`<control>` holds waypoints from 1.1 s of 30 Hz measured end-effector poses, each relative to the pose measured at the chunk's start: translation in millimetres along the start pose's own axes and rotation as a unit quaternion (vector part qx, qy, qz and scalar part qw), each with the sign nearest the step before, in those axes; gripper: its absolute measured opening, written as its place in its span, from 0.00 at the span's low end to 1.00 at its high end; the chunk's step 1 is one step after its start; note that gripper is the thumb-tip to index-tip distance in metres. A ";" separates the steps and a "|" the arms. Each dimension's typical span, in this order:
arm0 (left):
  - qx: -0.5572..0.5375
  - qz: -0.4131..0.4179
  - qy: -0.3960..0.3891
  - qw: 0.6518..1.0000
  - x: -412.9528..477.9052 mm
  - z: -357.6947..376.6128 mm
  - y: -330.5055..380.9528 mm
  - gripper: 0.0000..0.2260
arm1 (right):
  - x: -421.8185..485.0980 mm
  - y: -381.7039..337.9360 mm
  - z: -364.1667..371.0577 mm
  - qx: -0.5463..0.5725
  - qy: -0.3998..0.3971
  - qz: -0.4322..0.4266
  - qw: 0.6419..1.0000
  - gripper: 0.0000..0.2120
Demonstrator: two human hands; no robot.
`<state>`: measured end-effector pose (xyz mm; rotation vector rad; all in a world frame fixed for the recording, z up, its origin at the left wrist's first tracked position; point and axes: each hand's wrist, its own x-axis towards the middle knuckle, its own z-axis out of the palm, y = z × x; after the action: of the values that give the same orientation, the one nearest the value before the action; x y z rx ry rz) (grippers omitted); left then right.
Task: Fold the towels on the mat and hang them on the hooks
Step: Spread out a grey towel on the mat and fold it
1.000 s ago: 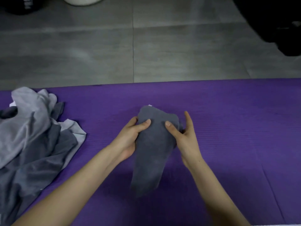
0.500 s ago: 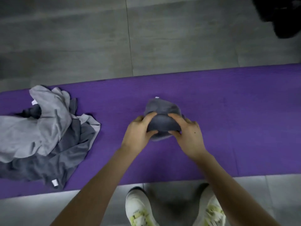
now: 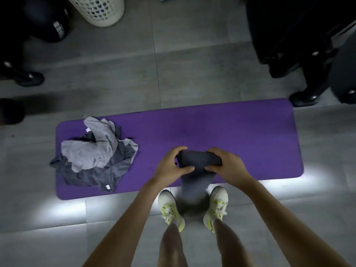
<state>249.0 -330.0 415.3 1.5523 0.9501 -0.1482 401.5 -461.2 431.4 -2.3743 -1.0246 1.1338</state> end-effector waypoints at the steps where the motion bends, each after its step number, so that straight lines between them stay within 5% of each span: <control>1: 0.036 0.020 0.005 0.999 -16.9 -3.1 16.1 0.26 | -18.4 -12.9 -15.5 -0.012 0.015 -0.009 1.000 0.20; 6: 0.174 0.144 0.054 0.973 -80.0 -15.3 92.5 0.26 | -93.9 -53.8 -81.0 -0.012 0.091 -0.029 0.995 0.22; 10: 0.179 0.207 0.090 0.958 -103.0 -17.7 151.9 0.16 | -129.2 -56.0 -131.2 0.040 0.150 0.000 0.988 0.21; 14: 0.130 0.185 0.118 0.967 -108.6 -20.5 199.6 0.06 | -149.4 -38.9 -175.2 0.070 0.212 0.029 0.974 0.17; 25: 0.052 0.131 0.230 0.963 -93.5 -62.6 260.9 0.06 | -119.9 3.8 -281.4 0.014 0.258 0.056 0.964 0.17; 33: 0.008 0.101 0.257 0.961 19.9 -126.6 302.4 0.06 | -5.2 -0.3 -355.1 0.019 0.267 0.062 0.962 0.18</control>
<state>400.5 -183.5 667.2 1.7300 1.1796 0.4130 673.2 -457.2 660.1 -2.5281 -0.6653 0.4840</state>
